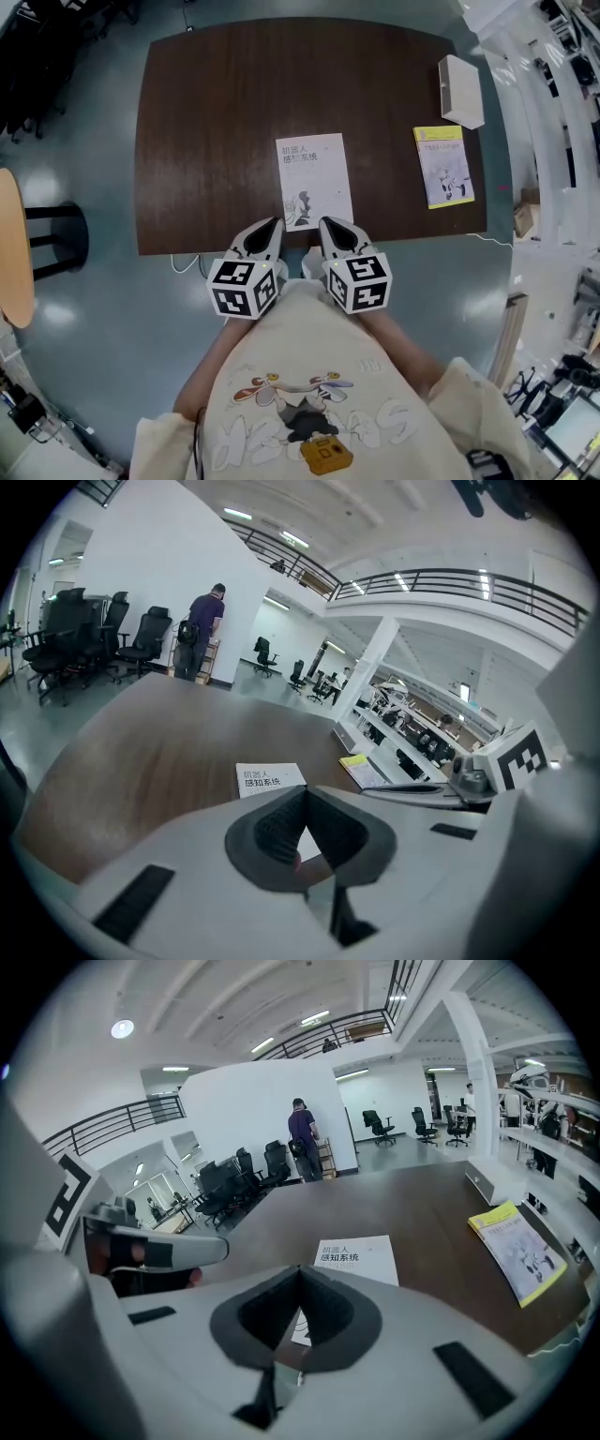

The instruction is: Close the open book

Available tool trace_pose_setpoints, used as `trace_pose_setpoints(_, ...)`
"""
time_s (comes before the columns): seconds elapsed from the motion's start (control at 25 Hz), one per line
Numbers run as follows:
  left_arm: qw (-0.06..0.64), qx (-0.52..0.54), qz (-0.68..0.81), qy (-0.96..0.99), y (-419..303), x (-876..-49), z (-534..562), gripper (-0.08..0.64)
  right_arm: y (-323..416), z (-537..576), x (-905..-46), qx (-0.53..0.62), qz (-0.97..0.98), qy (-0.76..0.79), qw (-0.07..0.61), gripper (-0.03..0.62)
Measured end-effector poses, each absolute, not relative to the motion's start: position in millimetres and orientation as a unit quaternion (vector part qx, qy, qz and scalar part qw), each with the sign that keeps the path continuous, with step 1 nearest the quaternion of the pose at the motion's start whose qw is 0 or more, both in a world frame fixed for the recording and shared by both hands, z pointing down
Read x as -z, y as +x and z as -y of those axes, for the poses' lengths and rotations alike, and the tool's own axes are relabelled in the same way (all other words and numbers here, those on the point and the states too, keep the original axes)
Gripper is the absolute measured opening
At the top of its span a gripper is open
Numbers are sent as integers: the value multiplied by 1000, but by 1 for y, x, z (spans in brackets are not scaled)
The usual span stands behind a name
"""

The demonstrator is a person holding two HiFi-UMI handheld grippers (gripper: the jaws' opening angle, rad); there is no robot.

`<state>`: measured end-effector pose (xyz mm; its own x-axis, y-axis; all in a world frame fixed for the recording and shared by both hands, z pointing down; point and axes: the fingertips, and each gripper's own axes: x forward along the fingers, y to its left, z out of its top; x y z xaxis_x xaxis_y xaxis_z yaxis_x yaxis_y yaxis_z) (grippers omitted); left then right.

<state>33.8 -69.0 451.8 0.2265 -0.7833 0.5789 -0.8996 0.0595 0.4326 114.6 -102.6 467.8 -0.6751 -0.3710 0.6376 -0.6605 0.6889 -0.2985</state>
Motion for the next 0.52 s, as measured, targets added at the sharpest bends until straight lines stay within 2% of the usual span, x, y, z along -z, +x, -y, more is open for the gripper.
trace_pose_setpoints(0.28,392,-65,617,679,20,-447,63,6,111,97,-468,-281,867,304,278,6)
trace_pose_setpoints(0.52,354,-54,633,686,-14,-427,95,6,68,123,-468,-314,873,262,265,6)
